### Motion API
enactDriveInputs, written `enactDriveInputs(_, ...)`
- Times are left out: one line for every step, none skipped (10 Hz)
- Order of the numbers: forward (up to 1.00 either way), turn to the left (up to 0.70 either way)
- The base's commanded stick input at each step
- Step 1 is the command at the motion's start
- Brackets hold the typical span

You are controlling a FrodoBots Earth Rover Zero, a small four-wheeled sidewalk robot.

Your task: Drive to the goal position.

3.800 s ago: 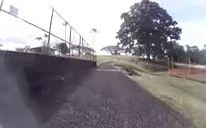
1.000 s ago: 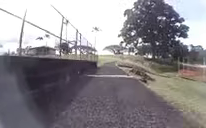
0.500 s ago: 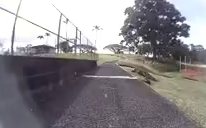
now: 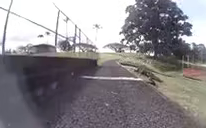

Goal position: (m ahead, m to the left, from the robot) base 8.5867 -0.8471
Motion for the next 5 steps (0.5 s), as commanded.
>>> enactDriveInputs(0.85,0.0)
enactDriveInputs(0.85,0.0)
enactDriveInputs(0.85,0.0)
enactDriveInputs(0.85,0.0)
enactDriveInputs(0.85,0.0)
